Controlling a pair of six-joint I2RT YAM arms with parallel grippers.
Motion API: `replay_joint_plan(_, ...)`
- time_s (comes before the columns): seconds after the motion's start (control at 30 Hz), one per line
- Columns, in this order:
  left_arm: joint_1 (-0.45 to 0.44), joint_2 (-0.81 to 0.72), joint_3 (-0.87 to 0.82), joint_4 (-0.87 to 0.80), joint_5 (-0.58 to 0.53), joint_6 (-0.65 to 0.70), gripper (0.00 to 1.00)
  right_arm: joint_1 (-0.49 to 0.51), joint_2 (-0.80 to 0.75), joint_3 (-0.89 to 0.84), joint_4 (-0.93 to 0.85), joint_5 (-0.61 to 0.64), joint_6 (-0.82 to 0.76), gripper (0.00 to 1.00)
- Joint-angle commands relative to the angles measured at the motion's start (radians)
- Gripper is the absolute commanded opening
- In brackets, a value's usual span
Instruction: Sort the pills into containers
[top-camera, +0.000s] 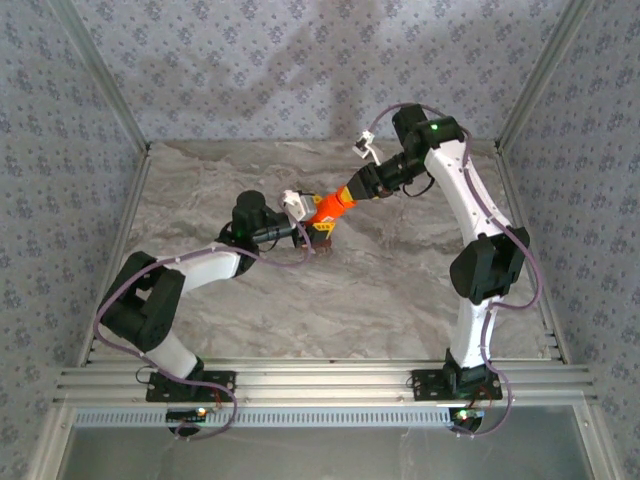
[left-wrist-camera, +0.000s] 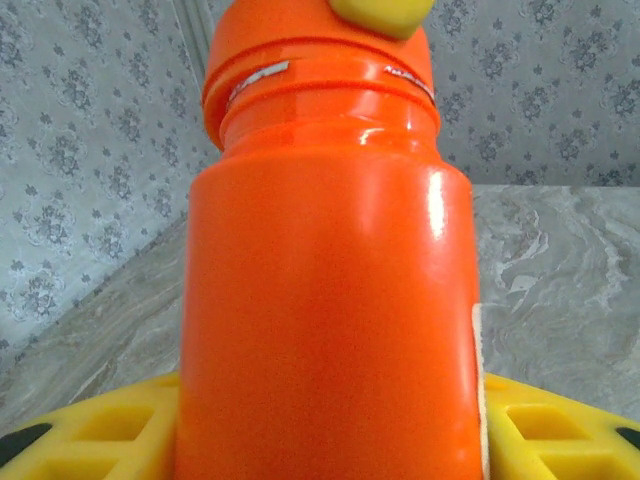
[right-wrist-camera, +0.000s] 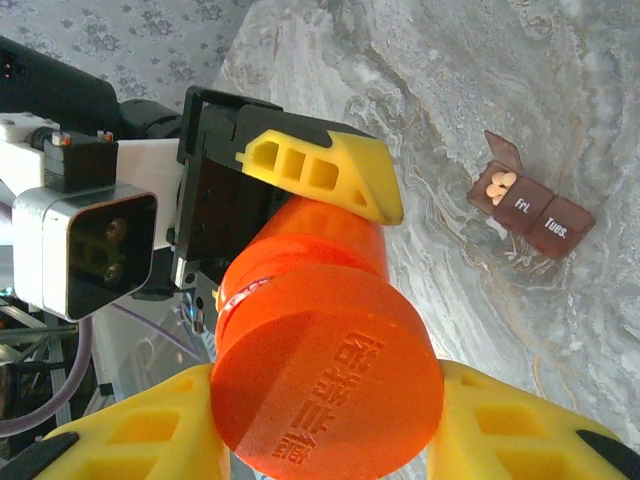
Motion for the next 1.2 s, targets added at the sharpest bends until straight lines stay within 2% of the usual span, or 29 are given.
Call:
replay_joint_plan(0.0,0.004,-0.011,0.05,0.001,0.051,0.024,0.0,0.019,-0.023,-0.01,-0.034,0.01,-0.023,0.41)
replay_joint_plan(0.5,0.004,-0.014,0.069,-0.053,0.086,0.056,0.0,0.046,-0.016,-0.006,-0.046,0.025,-0.03,0.39)
replay_joint_plan(0.67,0.004,-0.012,0.085,-0.076,0.089,0.075,0.0,0.063,-0.001,0.007,-0.042,0.037,0.014,0.39)
replay_joint_plan(1.0,-0.006,0.002,0.082,0.01,0.035,0.061,0.0,0.109,0.051,0.028,-0.035,0.029,0.091,0.39)
replay_joint_plan(1.17,-0.015,0.009,0.056,0.109,-0.034,0.047,0.0,0.074,0.061,0.027,-0.013,-0.055,0.101,0.4)
